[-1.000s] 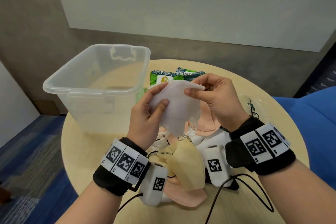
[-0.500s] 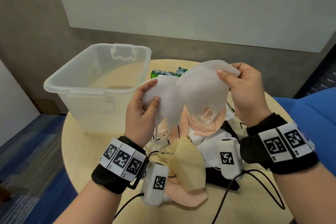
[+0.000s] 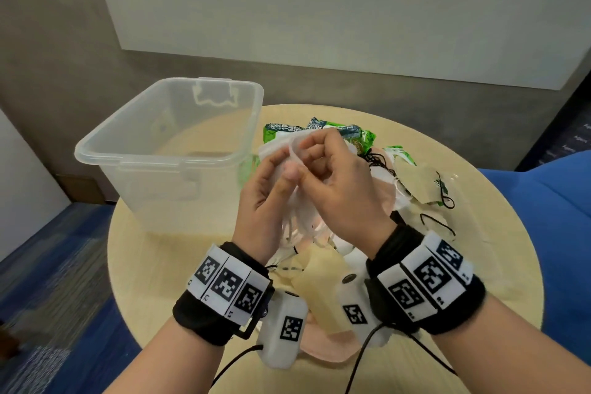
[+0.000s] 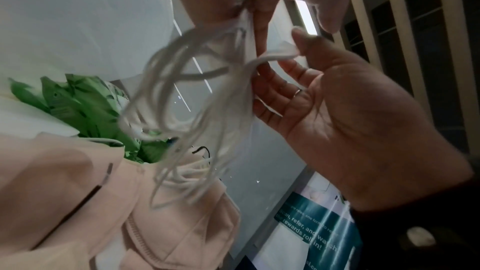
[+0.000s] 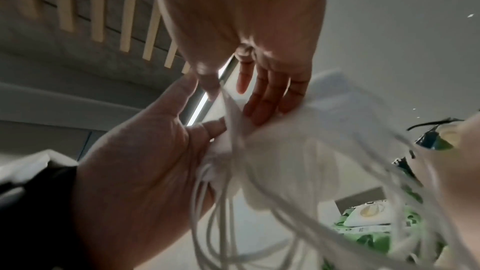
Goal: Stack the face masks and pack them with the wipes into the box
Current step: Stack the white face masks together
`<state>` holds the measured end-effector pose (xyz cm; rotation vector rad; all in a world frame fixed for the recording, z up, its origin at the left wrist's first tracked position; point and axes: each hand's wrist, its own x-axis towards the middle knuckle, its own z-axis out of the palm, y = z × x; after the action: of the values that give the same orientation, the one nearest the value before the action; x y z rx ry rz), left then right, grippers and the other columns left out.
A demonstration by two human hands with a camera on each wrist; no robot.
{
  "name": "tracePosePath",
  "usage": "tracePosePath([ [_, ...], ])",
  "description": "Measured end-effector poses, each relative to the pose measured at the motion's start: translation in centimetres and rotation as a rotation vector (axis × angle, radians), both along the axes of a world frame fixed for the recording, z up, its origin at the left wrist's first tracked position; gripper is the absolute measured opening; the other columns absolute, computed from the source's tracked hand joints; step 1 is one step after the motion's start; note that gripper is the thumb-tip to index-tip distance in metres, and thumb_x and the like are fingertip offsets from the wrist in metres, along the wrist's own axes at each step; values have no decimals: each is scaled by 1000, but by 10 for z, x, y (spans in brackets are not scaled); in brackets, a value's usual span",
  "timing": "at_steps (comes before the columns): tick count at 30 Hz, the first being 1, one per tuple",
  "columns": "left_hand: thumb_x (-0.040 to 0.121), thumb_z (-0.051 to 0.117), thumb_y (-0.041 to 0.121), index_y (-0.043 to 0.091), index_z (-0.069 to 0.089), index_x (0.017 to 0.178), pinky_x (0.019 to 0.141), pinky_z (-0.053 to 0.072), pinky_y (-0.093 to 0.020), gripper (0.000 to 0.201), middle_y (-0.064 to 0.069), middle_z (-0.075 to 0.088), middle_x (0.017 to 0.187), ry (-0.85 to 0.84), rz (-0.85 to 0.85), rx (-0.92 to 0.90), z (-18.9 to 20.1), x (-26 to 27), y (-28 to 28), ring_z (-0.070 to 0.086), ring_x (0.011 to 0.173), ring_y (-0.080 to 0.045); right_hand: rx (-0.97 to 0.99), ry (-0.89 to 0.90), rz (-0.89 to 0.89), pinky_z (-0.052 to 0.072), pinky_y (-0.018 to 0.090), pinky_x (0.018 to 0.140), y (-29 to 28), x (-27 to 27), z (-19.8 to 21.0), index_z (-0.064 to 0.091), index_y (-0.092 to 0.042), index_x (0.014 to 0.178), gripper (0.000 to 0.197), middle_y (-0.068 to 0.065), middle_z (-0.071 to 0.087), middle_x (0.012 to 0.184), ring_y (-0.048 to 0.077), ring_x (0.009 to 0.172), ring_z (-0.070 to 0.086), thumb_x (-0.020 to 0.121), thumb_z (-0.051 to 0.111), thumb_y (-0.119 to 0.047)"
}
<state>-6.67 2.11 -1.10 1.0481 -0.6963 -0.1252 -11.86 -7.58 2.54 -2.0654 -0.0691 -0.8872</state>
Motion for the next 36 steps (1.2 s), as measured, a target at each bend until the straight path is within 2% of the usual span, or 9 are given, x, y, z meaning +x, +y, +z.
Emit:
tracePosePath([
  [3,82,60,16,6,59,112,76,52,-22,31,-1,72,97,39,38,11,2,3,3,67,93,-14,161,105,121,52,36,72,-5,0,3,50,-25,100,16,5,63,79,19,73,62,86,50,-33],
  [6,88,56,0,9,60,109,75,52,-22,23,2,72,94,42,74,36,0,7,5,67,91,-13,320,93,122,48,24,67,-18,0,5,52,-26,98,13,4,64,79,14,69,61,87,50,-20],
  [10,89,48,-8,13,61,101,70,51,-18,27,9,73,85,31,40,55,0,5,4,66,83,-5,58,82,-82,41,15,78,-35,-2,7,53,-38,99,31,-5,52,97,-3,83,50,76,62,-18],
  [14,89,49,-7,11,60,106,70,51,-19,26,5,72,90,19,-24,57,0,4,4,66,85,-7,-196,173,-148,36,30,96,-42,-5,14,64,-37,104,37,-4,44,101,17,104,45,67,68,-34],
  [18,87,54,-7,15,58,113,75,51,-18,34,0,65,106,-24,-71,114,0,2,5,62,94,-4,-249,201,-138,37,24,75,-42,-6,21,69,-28,84,18,-9,41,82,14,82,48,68,77,-23],
  [23,77,62,-3,25,56,99,66,53,-22,36,4,65,93,-35,-102,74,-4,2,6,64,81,-8,-191,268,-110,25,14,49,-45,-7,20,57,-31,62,29,-9,37,39,7,46,33,71,77,-12],
  [27,74,62,4,37,60,78,62,54,-29,33,-6,60,86,-26,-84,81,-7,4,4,61,76,-18,-110,228,-109,37,20,52,-47,-10,16,66,-25,66,23,-11,45,38,3,42,43,72,72,-4],
  [32,76,63,11,25,64,100,79,52,-22,28,7,67,97,-45,-23,138,-7,5,4,61,92,-8,-34,220,-91,44,27,57,-46,-13,15,68,-20,70,10,-2,61,57,11,50,50,72,61,-12],
  [36,82,63,3,25,62,109,95,48,-24,35,5,64,113,-45,-25,171,-5,6,6,59,108,-8,24,140,-147,42,23,56,-46,-16,20,67,-7,67,31,5,62,54,7,47,58,78,54,-32],
])
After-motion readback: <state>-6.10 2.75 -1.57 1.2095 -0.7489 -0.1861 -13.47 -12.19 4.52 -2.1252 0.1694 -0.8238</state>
